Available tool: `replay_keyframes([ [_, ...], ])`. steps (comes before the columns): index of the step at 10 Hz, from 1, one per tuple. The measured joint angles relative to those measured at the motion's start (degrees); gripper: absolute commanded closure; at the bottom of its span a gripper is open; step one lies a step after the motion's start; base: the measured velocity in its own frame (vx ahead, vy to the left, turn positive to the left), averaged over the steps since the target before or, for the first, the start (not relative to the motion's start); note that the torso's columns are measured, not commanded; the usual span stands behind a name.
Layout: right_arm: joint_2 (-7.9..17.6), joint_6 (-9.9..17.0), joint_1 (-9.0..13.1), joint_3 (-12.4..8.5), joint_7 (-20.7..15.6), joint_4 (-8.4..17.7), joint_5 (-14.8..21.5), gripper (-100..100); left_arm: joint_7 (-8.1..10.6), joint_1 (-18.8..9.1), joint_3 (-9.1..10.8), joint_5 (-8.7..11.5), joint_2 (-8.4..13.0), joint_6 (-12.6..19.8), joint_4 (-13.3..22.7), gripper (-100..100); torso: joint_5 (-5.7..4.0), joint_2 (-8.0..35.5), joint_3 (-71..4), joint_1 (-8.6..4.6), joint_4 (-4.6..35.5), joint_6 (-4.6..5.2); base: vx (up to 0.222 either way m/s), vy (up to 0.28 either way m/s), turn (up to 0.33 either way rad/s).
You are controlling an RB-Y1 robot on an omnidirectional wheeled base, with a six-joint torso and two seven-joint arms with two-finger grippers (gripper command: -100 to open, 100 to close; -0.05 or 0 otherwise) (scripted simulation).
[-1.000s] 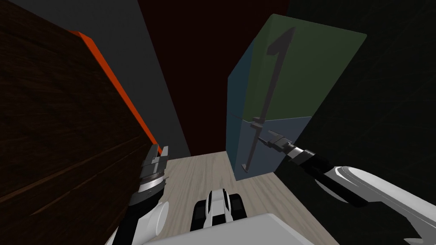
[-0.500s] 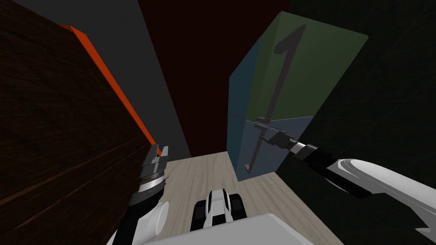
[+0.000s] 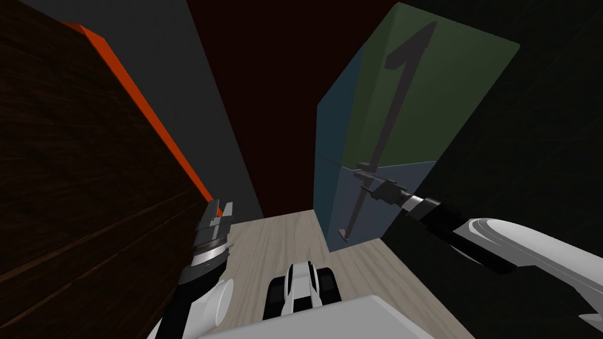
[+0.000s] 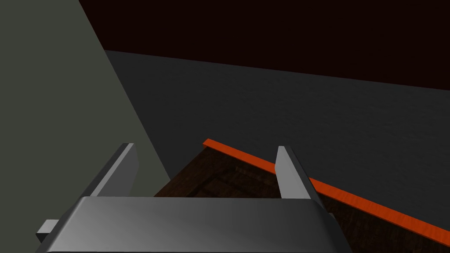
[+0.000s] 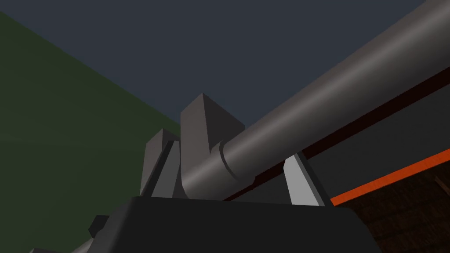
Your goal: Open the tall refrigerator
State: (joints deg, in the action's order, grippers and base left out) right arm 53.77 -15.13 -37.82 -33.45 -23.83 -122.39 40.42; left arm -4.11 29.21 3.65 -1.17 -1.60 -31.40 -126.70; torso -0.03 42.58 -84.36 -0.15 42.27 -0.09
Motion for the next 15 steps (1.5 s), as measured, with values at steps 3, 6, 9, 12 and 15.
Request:
replay_keyframes([
  [3, -0.18, -2.82, 0.33, 2.02, -0.67, -3.57, -0.21, 100, 0.00, -0.02, 0.01, 0.00, 0.01, 0.01, 0.01, 0, -0.12, -0.01, 0.02, -0.32, 0.14, 0.37, -0.266, -0.301, 0.036],
  [6, -0.39, -5.99, -0.54, 3.22, -1.02, -7.63, -0.64, 100, 0.00, -0.01, 0.01, 0.00, 0.01, 0.01, 0.01, 0, 0.10, -0.57, -0.43, 0.03, 0.09, 0.20, -0.231, -0.263, 0.016],
  [9, -1.35, -8.34, -0.84, 4.15, -1.89, -11.43, -0.99, 100, 0.00, -0.02, 0.01, 0.00, 0.01, 0.01, 0.01, 0, 0.02, -0.07, -0.03, 0.24, 0.04, 0.08, -0.212, -0.245, 0.021],
  [12, -1.80, -10.30, -1.51, 4.76, -2.19, -12.83, -1.47, 100, 0.00, 0.00, 0.01, 0.00, 0.01, 0.00, 0.00, 0, 0.20, -0.55, -0.41, 0.24, 0.00, -0.05, -0.078, -0.216, 0.038],
  [15, -1.03, -11.59, -1.33, 6.42, -2.44, -15.32, -1.60, 100, 0.00, 0.00, 0.01, 0.00, 0.01, 0.00, 0.01, 0, 0.07, -0.30, -0.25, -0.09, 0.08, 0.09, -0.098, -0.237, 0.038],
])
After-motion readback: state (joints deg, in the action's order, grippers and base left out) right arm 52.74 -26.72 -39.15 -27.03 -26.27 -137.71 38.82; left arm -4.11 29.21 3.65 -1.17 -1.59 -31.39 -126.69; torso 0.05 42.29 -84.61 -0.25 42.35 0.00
